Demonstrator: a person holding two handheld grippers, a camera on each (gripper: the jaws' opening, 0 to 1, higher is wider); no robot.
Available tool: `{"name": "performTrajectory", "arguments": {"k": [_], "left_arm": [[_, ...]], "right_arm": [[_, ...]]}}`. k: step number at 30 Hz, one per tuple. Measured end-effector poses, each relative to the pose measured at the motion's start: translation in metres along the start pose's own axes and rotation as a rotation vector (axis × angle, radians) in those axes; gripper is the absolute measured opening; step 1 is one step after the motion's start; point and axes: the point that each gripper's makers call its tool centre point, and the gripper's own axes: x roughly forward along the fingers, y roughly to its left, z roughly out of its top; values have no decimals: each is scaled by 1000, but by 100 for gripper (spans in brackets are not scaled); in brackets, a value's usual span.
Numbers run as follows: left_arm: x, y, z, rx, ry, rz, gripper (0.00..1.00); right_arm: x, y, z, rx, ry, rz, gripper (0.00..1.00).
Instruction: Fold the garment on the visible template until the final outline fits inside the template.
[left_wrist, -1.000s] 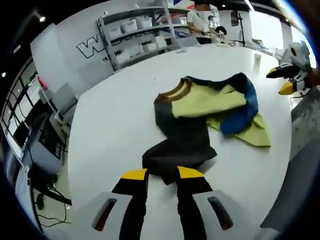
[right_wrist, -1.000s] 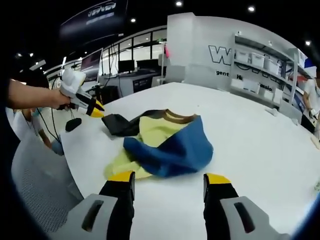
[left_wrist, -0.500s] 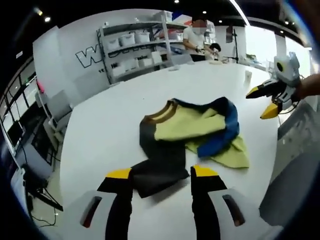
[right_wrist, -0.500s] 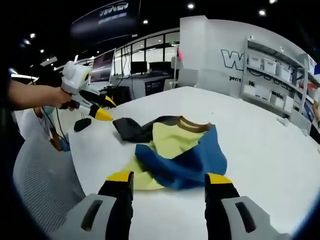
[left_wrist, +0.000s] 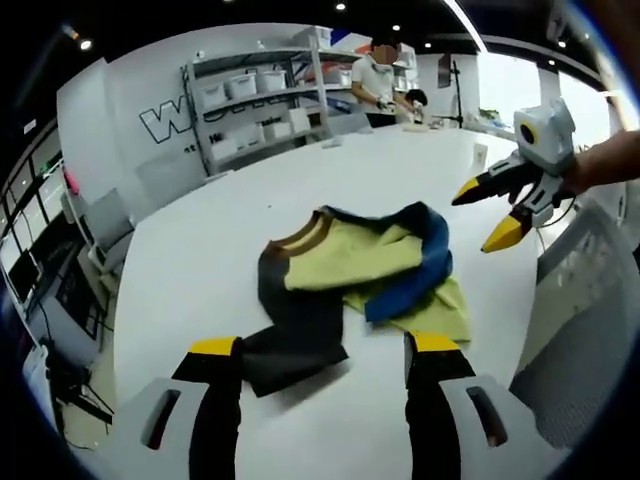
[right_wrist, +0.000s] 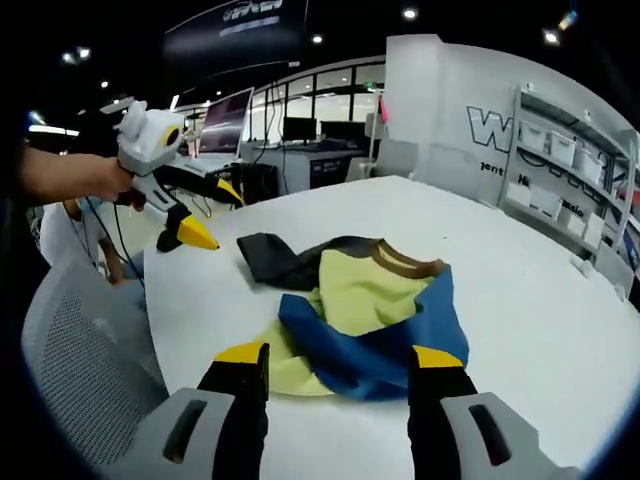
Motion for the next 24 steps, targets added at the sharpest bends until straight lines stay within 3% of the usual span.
{"name": "performTrajectory", "arguments": {"k": [7, 15, 24], "left_arm": [[-6, -10, 3, 11, -6, -18, 78], [-8, -20, 3, -24, -18, -38, 86], [-11, -31, 3, -21, -17, -67, 91]], "right_arm": [[12, 12, 0, -78, 19, 58, 51], [24, 19, 0, -76, 28, 105, 49], [49, 31, 6, -122, 36, 157, 39]]}}
